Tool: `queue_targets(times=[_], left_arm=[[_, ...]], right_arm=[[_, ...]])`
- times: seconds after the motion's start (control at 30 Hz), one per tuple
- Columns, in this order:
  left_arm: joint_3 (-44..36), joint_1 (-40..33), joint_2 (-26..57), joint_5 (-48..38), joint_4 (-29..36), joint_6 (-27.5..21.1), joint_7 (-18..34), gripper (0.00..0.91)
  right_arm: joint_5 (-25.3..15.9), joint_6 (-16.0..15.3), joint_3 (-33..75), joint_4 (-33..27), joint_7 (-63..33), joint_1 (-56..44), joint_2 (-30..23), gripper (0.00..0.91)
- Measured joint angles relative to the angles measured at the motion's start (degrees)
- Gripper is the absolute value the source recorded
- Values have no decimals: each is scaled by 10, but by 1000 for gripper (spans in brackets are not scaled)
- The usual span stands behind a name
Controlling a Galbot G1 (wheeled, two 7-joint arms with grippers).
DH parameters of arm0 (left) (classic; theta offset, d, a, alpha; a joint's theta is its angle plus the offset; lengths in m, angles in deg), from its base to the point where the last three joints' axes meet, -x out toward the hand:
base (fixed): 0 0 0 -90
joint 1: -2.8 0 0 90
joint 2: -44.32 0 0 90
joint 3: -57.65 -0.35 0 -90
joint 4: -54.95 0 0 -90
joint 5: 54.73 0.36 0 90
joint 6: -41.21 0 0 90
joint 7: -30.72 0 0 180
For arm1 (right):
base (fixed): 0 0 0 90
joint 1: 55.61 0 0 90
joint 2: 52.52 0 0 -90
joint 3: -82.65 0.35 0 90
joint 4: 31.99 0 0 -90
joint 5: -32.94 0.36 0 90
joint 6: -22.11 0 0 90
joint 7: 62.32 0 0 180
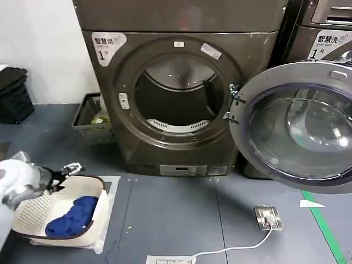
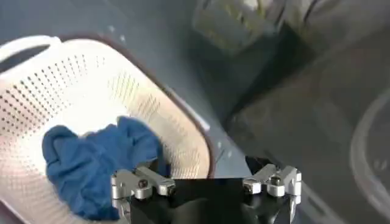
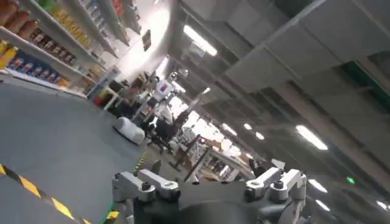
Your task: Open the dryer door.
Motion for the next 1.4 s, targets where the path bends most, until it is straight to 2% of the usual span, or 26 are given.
queue_targets(times=[0.13,0.27,0.33,0.43,0.73,1.17,1.4], left_arm=[[-10,-3,4,1,-9,-10,-3,907],[-26,-4,8,36,-21,26,-27,907],[-30,-4,8,39,-27,27,-31,907],[-23,-10,4,-1,-39,11,-4,907],[-5,-9,12,-95,-62,-1,30,907],[-25,-13,18,-72,-81,-7,7,907],[-29,-11,15,-70,-84,15,7,907]], right_arm=[[0,0,-1,2,1,0,0,907],[0,0,-3,2,1,-1,0,907],[0,0,-3,3,1,-1,0,907],[1,0,-3,3,1,-1,0,907],[24,-4,-3,10,4,-3,-3,907],[27,-7,-3,14,6,-2,-7,907],[45,-4,1,15,13,-1,-9,907]])
